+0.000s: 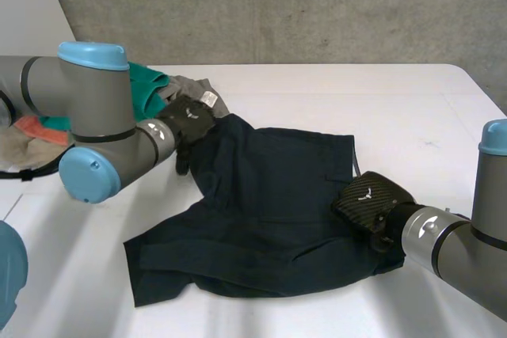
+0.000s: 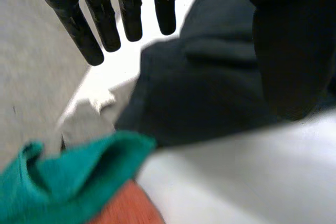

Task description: Fold the laundry.

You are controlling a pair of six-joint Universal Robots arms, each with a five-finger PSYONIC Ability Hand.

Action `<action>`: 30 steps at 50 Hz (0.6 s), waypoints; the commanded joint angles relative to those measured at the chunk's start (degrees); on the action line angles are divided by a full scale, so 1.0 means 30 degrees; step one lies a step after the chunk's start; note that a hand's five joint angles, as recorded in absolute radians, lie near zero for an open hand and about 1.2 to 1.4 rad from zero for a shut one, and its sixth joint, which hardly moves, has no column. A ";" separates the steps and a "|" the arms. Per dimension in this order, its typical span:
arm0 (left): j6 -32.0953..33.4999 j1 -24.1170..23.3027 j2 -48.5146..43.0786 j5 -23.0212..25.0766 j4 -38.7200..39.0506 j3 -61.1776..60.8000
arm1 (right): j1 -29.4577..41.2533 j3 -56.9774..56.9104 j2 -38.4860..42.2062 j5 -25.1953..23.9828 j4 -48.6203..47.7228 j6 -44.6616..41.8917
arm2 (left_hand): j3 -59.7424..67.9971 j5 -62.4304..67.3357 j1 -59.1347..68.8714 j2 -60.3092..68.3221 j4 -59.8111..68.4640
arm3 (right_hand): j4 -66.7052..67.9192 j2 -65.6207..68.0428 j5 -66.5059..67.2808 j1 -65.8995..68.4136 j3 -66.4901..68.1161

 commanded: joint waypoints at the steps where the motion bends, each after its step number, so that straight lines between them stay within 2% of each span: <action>1: 0.0597 0.0036 -0.2468 0.2876 0.0446 0.2935 | -0.0266 0.0069 -0.0100 -0.0060 -0.0029 -0.0025 | 0.0814 0.1007 0.0879 0.0823 0.1003 | 0.3782 0.4204 0.3675 0.4657 0.3987; 10: 0.3347 0.0065 -0.4928 0.4078 -0.1808 0.6039 | -0.0295 0.0040 0.0134 -0.0060 -0.0175 -0.0055 | 0.1935 0.2128 0.2001 0.1944 0.2124 | 0.3782 0.4204 0.3675 0.4657 0.3987; 16: 0.4494 0.0124 -0.5926 0.4108 -0.2397 0.7419 | -0.0324 0.0040 0.0222 -0.0031 -0.0205 -0.0055 | 0.2214 0.2408 0.2280 0.2224 0.2404 | 0.3782 0.4204 0.3675 0.4657 0.3987; 18: 0.4612 0.0124 -0.6190 0.4020 -0.2631 0.7829 | -0.0383 0.0011 0.0281 -0.0031 -0.0234 -0.0055 | 0.3500 0.3693 0.3566 0.3509 0.3689 | 0.3782 0.4204 0.3675 0.4657 0.3987; 22: 0.4524 0.0124 -0.6454 0.4108 -0.2690 0.8065 | -0.0441 -0.0018 0.0310 -0.0031 -0.0264 -0.0054 | 0.9037 0.9230 0.9103 0.9046 0.9226 | 0.3782 0.4204 0.3675 0.4657 0.3987; 23: 0.4524 0.0095 -0.6484 0.4137 -0.2690 0.8065 | -0.0441 -0.0018 0.0339 -0.0031 -0.0293 -0.0055 | 1.1721 1.1914 1.1787 1.1730 1.1910 | 0.3782 0.4204 0.3675 0.4657 0.3987; 24: 0.4669 0.0066 -0.6513 0.4021 -0.2690 0.8123 | -0.0441 -0.0047 0.0369 -0.0031 -0.0380 -0.0055 | 1.8021 1.8214 1.8086 1.8030 1.8210 | 0.3782 0.4204 0.3675 0.4657 0.3987; 25: 0.4699 0.0008 -0.6513 0.3991 -0.2661 0.8123 | -0.0441 -0.0019 0.0369 -0.0031 -0.0410 -0.0055 | 2.0353 2.0546 2.0419 2.0362 2.0542 | 0.3782 0.4204 0.3675 0.4657 0.3987; 27: 0.4671 -0.0051 -0.6455 0.3729 -0.2632 0.8152 | -0.0471 -0.0048 0.0398 -0.0031 -0.0439 -0.0055 | 2.0377 2.0570 2.0442 2.0386 2.0566 | 0.3782 0.4204 0.3675 0.4657 0.3987; 30: 0.4670 -0.0081 -0.6016 0.2151 -0.2631 0.8007 | -0.0500 -0.0077 0.0486 -0.0031 -0.0468 -0.0055 | 2.0377 2.0570 2.0442 2.0386 2.0566 | 0.3782 0.4204 0.3675 0.4657 0.3987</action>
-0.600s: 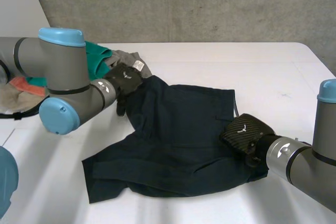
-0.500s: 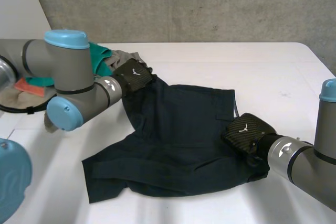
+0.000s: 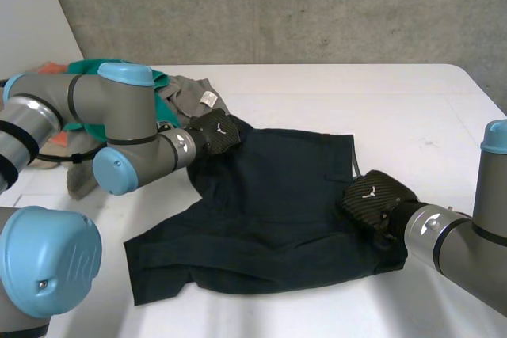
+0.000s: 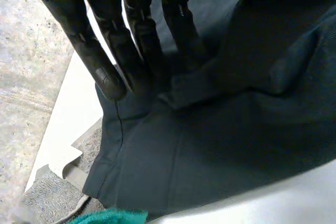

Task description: Fold the laundry.

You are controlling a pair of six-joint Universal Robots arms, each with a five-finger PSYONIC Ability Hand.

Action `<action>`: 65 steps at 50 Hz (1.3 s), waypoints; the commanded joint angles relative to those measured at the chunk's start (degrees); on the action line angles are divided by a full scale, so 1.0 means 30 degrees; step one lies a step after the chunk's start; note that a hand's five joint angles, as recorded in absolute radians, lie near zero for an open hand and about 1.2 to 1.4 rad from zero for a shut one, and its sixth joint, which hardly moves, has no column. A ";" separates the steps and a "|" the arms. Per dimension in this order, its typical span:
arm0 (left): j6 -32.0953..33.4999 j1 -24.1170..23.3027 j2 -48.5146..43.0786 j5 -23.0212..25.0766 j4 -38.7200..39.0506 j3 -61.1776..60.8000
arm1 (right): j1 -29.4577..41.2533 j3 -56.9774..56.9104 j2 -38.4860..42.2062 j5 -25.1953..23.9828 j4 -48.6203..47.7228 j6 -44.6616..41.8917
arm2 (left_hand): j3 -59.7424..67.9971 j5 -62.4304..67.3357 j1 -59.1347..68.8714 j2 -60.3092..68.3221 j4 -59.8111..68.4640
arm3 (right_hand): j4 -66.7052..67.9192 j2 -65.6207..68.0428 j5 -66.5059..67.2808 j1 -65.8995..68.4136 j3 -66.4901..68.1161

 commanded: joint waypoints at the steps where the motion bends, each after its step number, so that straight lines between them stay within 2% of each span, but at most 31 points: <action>1: -0.0070 -0.0154 0.0631 -0.2471 0.0059 -0.0194 | -0.0071 -0.0057 0.0150 -0.0027 -0.0119 -0.0006 | 0.5359 0.5619 0.4989 0.5264 0.5436 | 0.3781 0.4204 0.3675 0.4657 0.3987; 2: -0.0186 -0.0125 0.0922 -0.3753 -0.0058 -0.0426 | -0.0071 -0.0057 0.0150 -0.0028 -0.0119 -0.0006 | 0.5359 0.5619 0.4989 0.5264 0.5436 | 0.3781 0.4204 0.3675 0.4657 0.3987; 6: -0.0216 0.0079 0.2121 -0.6481 -0.0438 -0.1624 | 0.0046 -0.0028 0.0150 -0.0028 -0.0119 -0.0006 | 0.5359 0.5619 0.4989 0.5264 0.5436 | 0.3781 0.4204 0.3675 0.4657 0.3987; 8: -0.0275 0.0255 0.2738 -0.7161 -0.0469 -0.2359 | 0.0075 0.0030 0.0150 -0.0027 -0.0148 -0.0006 | 0.5359 0.5619 0.4989 0.5264 0.5436 | 0.3781 0.4204 0.3675 0.4657 0.3987; 15: -0.1035 0.0988 0.5142 -0.8100 -0.0410 -0.6167 | 0.0339 0.0148 0.0004 -0.0028 -0.0119 -0.0006 | 0.5359 0.5619 0.4989 0.5264 0.5436 | 0.3781 0.4204 0.3675 0.4657 0.3987; 18: -0.1503 0.1076 0.5698 -0.9092 -0.0556 -0.7570 | 0.0456 0.0265 -0.0112 -0.0028 -0.0061 -0.0006 | 0.5359 0.5619 0.4989 0.5264 0.5436 | 0.3781 0.4204 0.3675 0.4657 0.3987; 23: -0.2149 0.1018 0.5964 -1.0590 -0.0733 -0.8777 | 0.0661 0.0470 -0.0406 -0.0028 -0.0090 0.0023 | 0.5359 0.5619 0.4989 0.5264 0.5436 | 0.3781 0.4204 0.3675 0.4657 0.3987; 27: -0.2647 0.0901 0.6023 -1.0768 -0.0645 -0.8867 | 0.0896 0.0587 -0.0611 -0.0028 -0.0119 0.0082 | 0.4810 0.5070 0.4440 0.4715 0.4888 | 0.3781 0.4204 0.3675 0.4657 0.3987; 29: -0.2910 0.0813 0.6081 -1.0680 -0.0645 -0.8750 | 0.1013 0.0616 -0.0699 -0.0028 -0.0119 0.0111 | -0.3672 -0.3412 -0.4041 -0.3767 -0.3594 | 0.3781 0.4204 0.3675 0.4657 0.3987; 30: -0.3289 0.0755 0.6343 -1.0680 -0.0645 -0.8749 | 0.1071 0.0646 -0.0757 -0.0028 -0.0148 0.0198 | -1.1934 -1.1673 -1.2303 -1.2028 -1.1856 | 0.3781 0.4204 0.3675 0.4657 0.3987; 33: -0.4137 0.0724 0.7074 -1.0680 -0.0528 -0.8836 | 0.1218 0.0704 -0.0846 -0.0028 -0.0177 0.0491 | -1.4757 -1.4497 -1.5126 -1.4852 -1.4679 | 0.3781 0.4204 0.3675 0.4657 0.3987; 36: -0.4872 0.0842 0.7924 -1.0709 -0.0527 -0.9099 | 0.1276 0.0734 -0.0875 -0.0028 -0.0294 0.0668 | -1.5548 -1.5288 -1.5918 -1.5643 -1.5470 | 0.3781 0.4204 0.3675 0.4657 0.3987; 43: -0.7128 0.1252 1.1146 -1.0008 -0.0615 -1.2435 | 0.1306 0.0734 -0.0875 0.0118 -0.0851 0.1107 | -1.4097 -1.3836 -1.4466 -1.4191 -1.4019 | 0.3781 0.4204 0.3675 0.4657 0.3987; 50: -0.7863 0.0755 1.4136 -0.7607 -0.0177 -1.8996 | 0.1189 0.0705 -0.0875 0.0236 -0.0940 0.1078 | -1.1905 -1.1645 -1.2275 -1.2000 -1.1828 | 0.3781 0.4204 0.3675 0.4657 0.3987; 53: -0.7863 0.0374 1.4811 -0.6610 0.0934 -2.1195 | 0.1072 0.0675 -0.0875 0.0236 -0.0852 0.1020 | -1.1512 -1.1252 -1.1882 -1.1607 -1.1435 | 0.3781 0.4204 0.3675 0.4657 0.3987; 59: -0.8126 -0.0300 1.5105 -0.6051 0.3892 -2.3015 | 0.1042 0.0705 -0.0875 0.0265 -0.0822 0.0932 | -0.9945 -0.9685 -1.0315 -1.0040 -0.9867 | 0.3781 0.4204 0.3675 0.4657 0.3987; 62: -0.8302 -0.0622 1.4901 -0.6197 0.4979 -2.3192 | 0.1042 0.0734 -0.0875 0.0294 -0.0823 0.0932 | -0.8098 -0.7838 -0.8468 -0.8193 -0.8020 | 0.3781 0.4204 0.3675 0.4657 0.3987; 64: -0.8361 -0.0828 1.4608 -0.6314 0.5156 -2.3076 | 0.1072 0.0734 -0.0875 0.0353 -0.0822 0.0990 | -0.4855 -0.4595 -0.5225 -0.4950 -0.4777 | 0.2606 0.3029 0.2500 0.3482 0.2812; 65: -0.8448 -0.0915 1.4520 -0.6344 0.5069 -2.2988 | 0.1072 0.0734 -0.0904 0.0440 -0.0822 0.1019 | 0.0822 0.1082 0.0453 0.0727 0.0900 | 0.0542 0.0965 0.0436 0.1418 0.0748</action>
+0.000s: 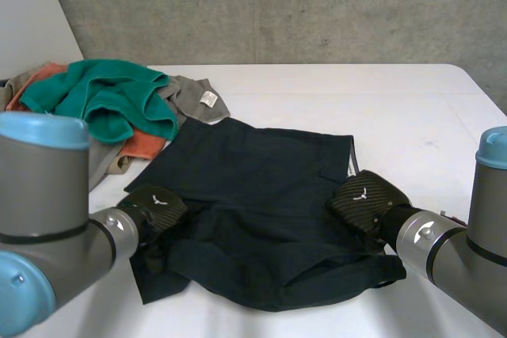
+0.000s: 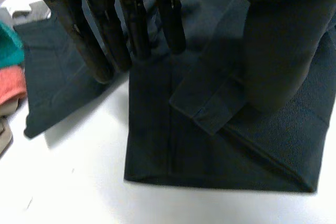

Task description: Fold the laundry.

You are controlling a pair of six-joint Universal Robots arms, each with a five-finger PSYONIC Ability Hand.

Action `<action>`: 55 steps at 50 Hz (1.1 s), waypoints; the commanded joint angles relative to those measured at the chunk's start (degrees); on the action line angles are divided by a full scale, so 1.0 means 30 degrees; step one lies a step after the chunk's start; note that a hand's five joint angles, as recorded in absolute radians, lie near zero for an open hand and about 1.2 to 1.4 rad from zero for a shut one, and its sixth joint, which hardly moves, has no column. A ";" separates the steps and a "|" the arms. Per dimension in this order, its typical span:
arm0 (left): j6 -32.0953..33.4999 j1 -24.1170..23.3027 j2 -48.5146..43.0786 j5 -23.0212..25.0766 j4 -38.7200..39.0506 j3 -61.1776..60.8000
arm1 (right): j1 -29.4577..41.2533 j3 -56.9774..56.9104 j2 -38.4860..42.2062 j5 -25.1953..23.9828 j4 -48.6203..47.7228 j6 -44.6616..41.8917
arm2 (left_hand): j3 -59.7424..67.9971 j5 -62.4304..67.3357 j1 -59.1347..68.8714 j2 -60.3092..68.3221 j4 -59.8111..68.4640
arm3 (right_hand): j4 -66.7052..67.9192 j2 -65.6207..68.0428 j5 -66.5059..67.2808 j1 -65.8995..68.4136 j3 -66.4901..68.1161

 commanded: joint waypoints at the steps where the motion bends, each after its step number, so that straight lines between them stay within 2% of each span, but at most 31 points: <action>1: -0.0489 -0.1271 -0.0378 0.0285 0.3707 -0.1620 | -0.0028 0.0074 -0.0059 0.0251 0.0061 -0.0010 | 1.6520 1.6403 1.6642 1.6512 1.6459 | -0.0866 -0.0444 -0.0972 0.0010 -0.0660; 2: -0.0634 -0.1301 -0.0349 0.0285 0.3561 -0.1562 | -0.0057 0.0074 -0.0204 0.0397 0.0090 0.0077 | 1.8592 1.8475 1.8714 1.8584 1.8531 | -0.5155 -0.4732 -0.5261 -0.4279 -0.4949; 7: -0.1308 -0.1272 -0.0056 0.0255 0.3297 -0.1473 | -0.0320 0.0162 -0.1550 0.0896 0.0470 0.0546 | 1.8613 1.8496 1.8735 1.8605 1.8552 | -1.3876 -1.3454 -1.3982 -1.3000 -1.3670; 14: -0.1573 -0.1155 0.0149 0.0051 0.2654 -0.1269 | -0.0642 0.0249 -0.3251 0.0985 0.3275 0.1600 | 1.8613 1.8496 1.8735 1.8605 1.8552 | -1.7418 -1.6995 -1.7524 -1.6542 -1.7212; 18: -0.1661 -0.1067 0.0149 -0.0183 0.2155 -0.1122 | -0.1081 0.0774 -0.3252 0.0517 0.5239 0.1807 | 1.8613 1.8496 1.8735 1.8605 1.8552 | -1.7421 -1.6999 -1.7527 -1.6545 -1.7215; 24: -0.1690 -0.0920 0.0032 -0.0360 0.2007 -0.0946 | -0.1464 0.1567 -0.2229 -0.0305 0.5160 0.1660 | 1.8613 1.8496 1.8735 1.8605 1.8552 | -1.6750 -1.6327 -1.6856 -1.5874 -1.6544; 28: -0.1807 -0.0920 0.0178 -0.0301 0.1949 -0.1004 | -0.1376 0.2036 -0.1262 -0.0276 0.3931 0.1894 | 1.8613 1.8496 1.8735 1.8605 1.8552 | -1.3119 -1.2696 -1.3225 -1.2243 -1.2913; 31: -0.1983 -0.0979 0.0354 -0.0301 0.1686 -0.1180 | -0.1346 0.2300 -0.0938 -0.0217 0.2671 0.2391 | 1.8613 1.8496 1.8735 1.8605 1.8552 | 0.2262 0.2685 0.2156 0.3138 0.2468; 32: -0.1925 -0.0979 0.0586 -0.0272 0.1366 -0.1412 | -0.1346 0.2359 -0.0967 -0.0101 0.2262 0.2509 | 1.8613 1.8496 1.8735 1.8605 1.8552 | 0.3766 0.4188 0.3660 0.4642 0.3972; 35: -0.1837 -0.1125 0.1172 -0.0214 0.0516 -0.1910 | -0.1288 0.2592 -0.1288 -0.0041 0.2287 0.2481 | 1.8613 1.8496 1.8735 1.8605 1.8552 | 0.3781 0.4204 0.3675 0.4657 0.3987; 39: -0.0727 -0.1681 0.2783 0.0196 -0.1913 -0.3257 | -0.1434 0.3237 -0.3131 -0.0013 0.3398 0.1138 | 1.8613 1.8496 1.8735 1.8605 1.8552 | 0.3781 0.4204 0.3675 0.4657 0.3987; 43: 0.1031 -0.1945 0.4628 0.1103 -0.3908 -0.4956 | -0.1784 0.5050 -0.4802 0.0339 0.6411 -0.4478 | 1.8613 1.8496 1.8735 1.8605 1.8552 | 0.3781 0.4204 0.3675 0.4657 0.3987; 44: 0.1644 -0.2004 0.5241 0.1511 -0.4433 -0.5597 | -0.2482 0.5808 -0.5269 0.0572 0.7695 -0.7276 | 1.8613 1.8496 1.8735 1.8605 1.8552 | 0.3781 0.4204 0.3675 0.4657 0.3987; 48: 0.2730 -0.2208 0.6327 0.2099 -0.5169 -0.6364 | -0.4708 0.6518 -0.6062 0.0196 0.9171 -1.1808 | 1.8613 1.8496 1.8735 1.8605 1.8552 | 0.3781 0.4204 0.3675 0.4657 0.3987; 51: 0.3055 -0.2414 0.6507 0.2218 -0.5200 -0.6103 | -0.4921 0.6111 -0.6152 -0.0566 0.8764 -1.0883 | 1.8613 1.8496 1.8735 1.8605 1.8552 | 0.3781 0.4204 0.3675 0.4657 0.3987; 55: 0.2939 -0.2327 0.5602 0.2014 -0.4557 -0.4524 | -0.4483 0.4619 -0.5393 -0.1797 0.7710 -0.7985 | 1.8613 1.8496 1.8735 1.8605 1.8552 | 0.3781 0.4204 0.3675 0.4657 0.3987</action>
